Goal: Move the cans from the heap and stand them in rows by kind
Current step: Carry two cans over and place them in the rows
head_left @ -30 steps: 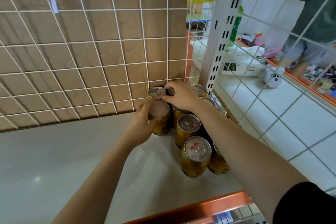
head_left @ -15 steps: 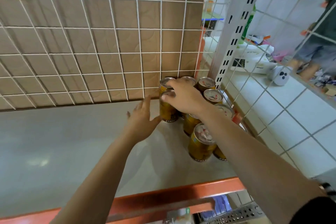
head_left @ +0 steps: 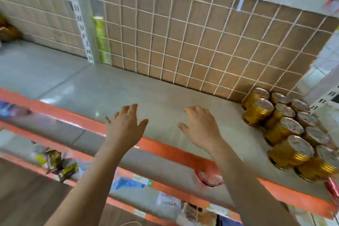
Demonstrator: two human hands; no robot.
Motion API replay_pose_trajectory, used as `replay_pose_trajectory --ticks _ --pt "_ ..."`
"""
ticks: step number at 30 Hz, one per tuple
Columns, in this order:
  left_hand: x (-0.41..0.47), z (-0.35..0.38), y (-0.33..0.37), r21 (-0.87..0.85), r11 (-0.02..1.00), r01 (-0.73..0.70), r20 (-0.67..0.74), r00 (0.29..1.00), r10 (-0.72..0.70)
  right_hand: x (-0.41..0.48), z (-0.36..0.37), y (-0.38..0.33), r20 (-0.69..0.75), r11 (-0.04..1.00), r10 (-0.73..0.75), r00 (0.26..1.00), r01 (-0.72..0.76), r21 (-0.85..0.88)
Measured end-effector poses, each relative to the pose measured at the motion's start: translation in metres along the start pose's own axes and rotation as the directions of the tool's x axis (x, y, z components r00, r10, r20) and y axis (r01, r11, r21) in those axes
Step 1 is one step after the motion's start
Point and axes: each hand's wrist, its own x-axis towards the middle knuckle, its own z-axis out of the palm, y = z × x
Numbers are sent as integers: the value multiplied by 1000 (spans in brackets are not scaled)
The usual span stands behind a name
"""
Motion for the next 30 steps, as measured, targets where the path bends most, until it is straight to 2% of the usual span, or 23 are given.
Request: replay_pose_trajectory --ticks 7,11,14,18,22,26,30 --pt "-53 -52 -142 -66 970 234 -122 963 -240 -2 47 -144 -27 966 -238 971 240 98" --pt "-89 -82 -209 -163 925 342 -182 911 -369 -4 61 -217 -49 917 -342 938 344 201" --pt "-114 -102 -251 -207 872 443 -220 848 -482 -3 70 -258 -66 873 -401 914 403 275" --pt "-134 -117 -309 -235 797 556 -243 760 -603 12 80 -303 -63 822 -454 889 445 355" --pt "-131 -128 -354 -375 660 651 -228 625 -746 37 89 -350 -42 756 -502 864 462 463" --pt "-103 -139 -405 -422 630 651 -211 606 -767 79 109 -407 -1 702 -564 826 480 527" --pt "-69 -165 -465 -397 603 692 -175 588 -790 132 124 -477 92 696 -608 789 473 541"
